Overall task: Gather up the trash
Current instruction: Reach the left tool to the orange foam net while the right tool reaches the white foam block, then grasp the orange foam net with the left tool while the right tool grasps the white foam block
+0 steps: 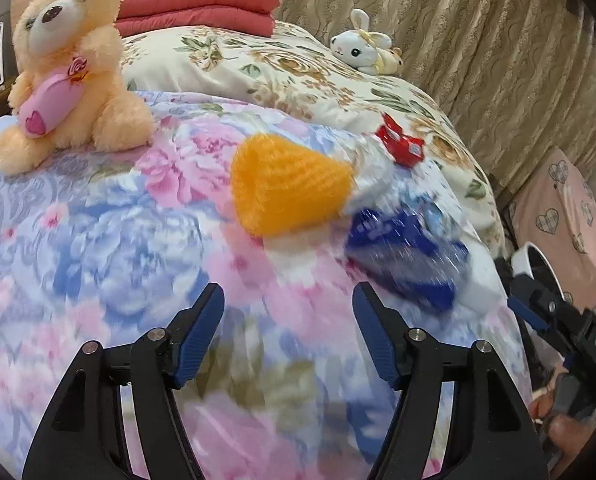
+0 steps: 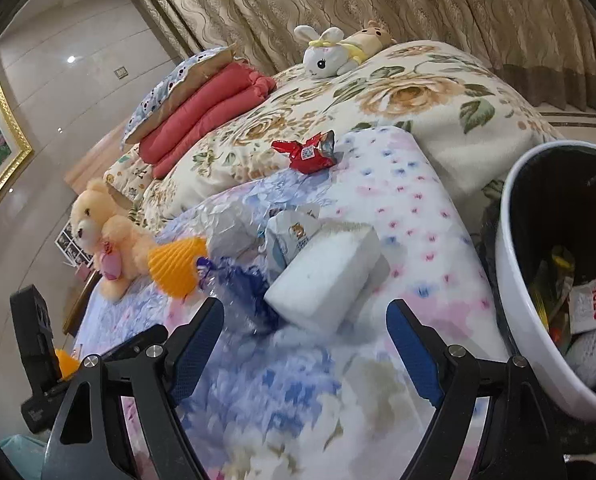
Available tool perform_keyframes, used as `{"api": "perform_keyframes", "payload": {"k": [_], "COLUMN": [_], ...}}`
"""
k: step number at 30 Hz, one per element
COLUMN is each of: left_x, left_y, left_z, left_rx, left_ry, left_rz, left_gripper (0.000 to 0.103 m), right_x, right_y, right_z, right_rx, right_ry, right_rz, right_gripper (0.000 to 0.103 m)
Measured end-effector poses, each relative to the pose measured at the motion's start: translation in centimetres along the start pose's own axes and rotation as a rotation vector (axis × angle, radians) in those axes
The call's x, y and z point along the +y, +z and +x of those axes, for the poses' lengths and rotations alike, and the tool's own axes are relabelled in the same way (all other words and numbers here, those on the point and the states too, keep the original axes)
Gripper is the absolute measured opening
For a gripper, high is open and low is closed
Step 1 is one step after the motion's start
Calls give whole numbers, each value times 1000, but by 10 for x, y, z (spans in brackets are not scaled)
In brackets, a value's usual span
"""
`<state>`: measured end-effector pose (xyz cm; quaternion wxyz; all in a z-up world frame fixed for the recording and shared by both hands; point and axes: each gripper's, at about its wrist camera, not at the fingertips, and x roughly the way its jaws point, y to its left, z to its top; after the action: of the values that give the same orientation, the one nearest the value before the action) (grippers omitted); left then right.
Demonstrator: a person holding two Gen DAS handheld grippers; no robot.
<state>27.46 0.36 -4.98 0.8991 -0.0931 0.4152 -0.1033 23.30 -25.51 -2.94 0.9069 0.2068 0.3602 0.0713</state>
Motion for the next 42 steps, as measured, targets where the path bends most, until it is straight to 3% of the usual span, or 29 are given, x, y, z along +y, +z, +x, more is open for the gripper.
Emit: {"api": "perform_keyframes", "payload": {"k": [8, 12, 16, 19, 31, 36, 42], "left_x": [10, 7, -1, -4, 10, 8, 2], "left_y": [33, 39, 39, 34, -7, -26, -41], "left_z": [30, 37, 42, 39, -22, -44, -63], "left_rx": [-9, -27, -15, -20, -75, -87, -86], "left_ry": [-17, -36, -48, -45, -31, -33, -60], "left_rz": [-20, -6, 34, 56, -36, -34, -35], "left_gripper": [75, 74, 25, 17, 15, 15, 15], "right_x": [-3, -6, -8, -8, 1, -5, -1], "right_y": [6, 5, 4, 2, -19, -26, -32], "right_z": [34, 40, 39, 35, 9, 4, 5], "right_rx": [59, 74, 73, 73, 79, 102, 96], "right_ry": [-21, -8, 4, 23, 94, 112, 56], "right_rz": [-3, -1, 0, 7, 18, 58, -4], "right_gripper": [83, 64, 57, 56, 57, 65, 58]}}
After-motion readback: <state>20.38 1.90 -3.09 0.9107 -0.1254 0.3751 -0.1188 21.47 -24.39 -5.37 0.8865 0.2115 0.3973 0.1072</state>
